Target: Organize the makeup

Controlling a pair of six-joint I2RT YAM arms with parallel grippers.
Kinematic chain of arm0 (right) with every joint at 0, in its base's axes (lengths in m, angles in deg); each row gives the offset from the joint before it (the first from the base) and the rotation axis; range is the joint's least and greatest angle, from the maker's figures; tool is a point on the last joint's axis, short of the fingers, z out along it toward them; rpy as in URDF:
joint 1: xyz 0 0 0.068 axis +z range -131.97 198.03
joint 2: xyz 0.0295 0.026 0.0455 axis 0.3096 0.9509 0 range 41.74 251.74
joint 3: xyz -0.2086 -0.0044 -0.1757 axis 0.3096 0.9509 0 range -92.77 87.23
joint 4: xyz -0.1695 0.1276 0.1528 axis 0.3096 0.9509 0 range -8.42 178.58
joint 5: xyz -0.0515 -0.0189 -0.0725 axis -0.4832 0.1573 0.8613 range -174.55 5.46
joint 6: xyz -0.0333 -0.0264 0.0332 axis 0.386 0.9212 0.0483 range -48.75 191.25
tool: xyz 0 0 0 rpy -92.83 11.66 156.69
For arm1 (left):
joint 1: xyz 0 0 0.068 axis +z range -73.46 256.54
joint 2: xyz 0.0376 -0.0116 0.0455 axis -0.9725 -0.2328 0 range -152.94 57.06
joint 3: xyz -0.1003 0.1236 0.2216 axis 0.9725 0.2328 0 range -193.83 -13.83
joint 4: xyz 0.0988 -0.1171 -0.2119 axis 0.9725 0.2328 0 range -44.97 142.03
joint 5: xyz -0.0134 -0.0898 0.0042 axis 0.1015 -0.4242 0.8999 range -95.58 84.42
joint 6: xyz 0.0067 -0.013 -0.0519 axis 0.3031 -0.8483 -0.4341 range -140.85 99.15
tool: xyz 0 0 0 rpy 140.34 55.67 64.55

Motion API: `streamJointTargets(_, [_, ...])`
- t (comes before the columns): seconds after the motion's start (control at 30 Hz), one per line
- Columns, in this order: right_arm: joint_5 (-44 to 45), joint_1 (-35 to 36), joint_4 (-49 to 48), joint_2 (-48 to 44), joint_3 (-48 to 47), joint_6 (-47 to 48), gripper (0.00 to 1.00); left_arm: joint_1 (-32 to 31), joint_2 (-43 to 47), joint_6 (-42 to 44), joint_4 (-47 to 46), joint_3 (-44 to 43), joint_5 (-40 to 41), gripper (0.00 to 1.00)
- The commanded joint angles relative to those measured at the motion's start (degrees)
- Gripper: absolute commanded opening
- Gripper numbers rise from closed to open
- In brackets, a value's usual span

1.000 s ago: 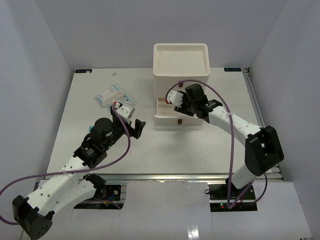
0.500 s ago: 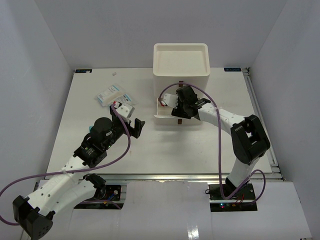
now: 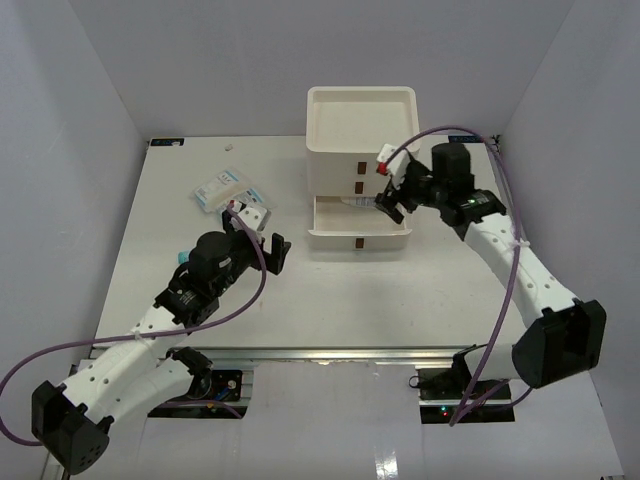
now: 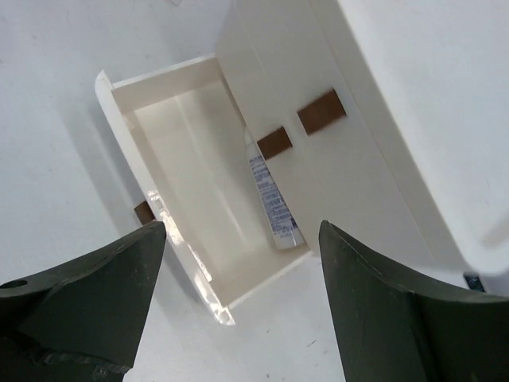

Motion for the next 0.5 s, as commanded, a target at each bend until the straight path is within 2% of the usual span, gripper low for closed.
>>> streamJointTargets(0.0, [-28.7, -9.5, 2.2, -2.8, 10.5, -10.1, 0.82, 3.0, -3.8, -8.5, 1.8, -1.4, 0.2, 0.97])
streamJointTargets(0.1, [-31.1, -12.2, 0.6, -5.5, 17.1, -12.1, 0.83, 6.5, -6.9, -18.0, 3.7, -2.0, -2.6, 0.96])
streamJointTargets(0.27, [-34.5, -17.8, -3.5, -11.3, 20.0, -15.8, 0.85, 14.4, -8.9, -38.6, 8.2, -1.1, -4.4, 0.96])
streamJointTargets(0.33, [-34.7, -18.4, -5.1, -13.4, 21.9, -17.0, 0.86, 19.3, -9.5, -47.0, 11.9, -1.2, -1.3, 0.96])
streamJointTargets(0.47, [-33.5, -20.3, -5.7, -15.0, 22.6, -16.9, 0.87, 28.0, -14.5, -64.7, 25.7, -4.3, 2.1, 0.96])
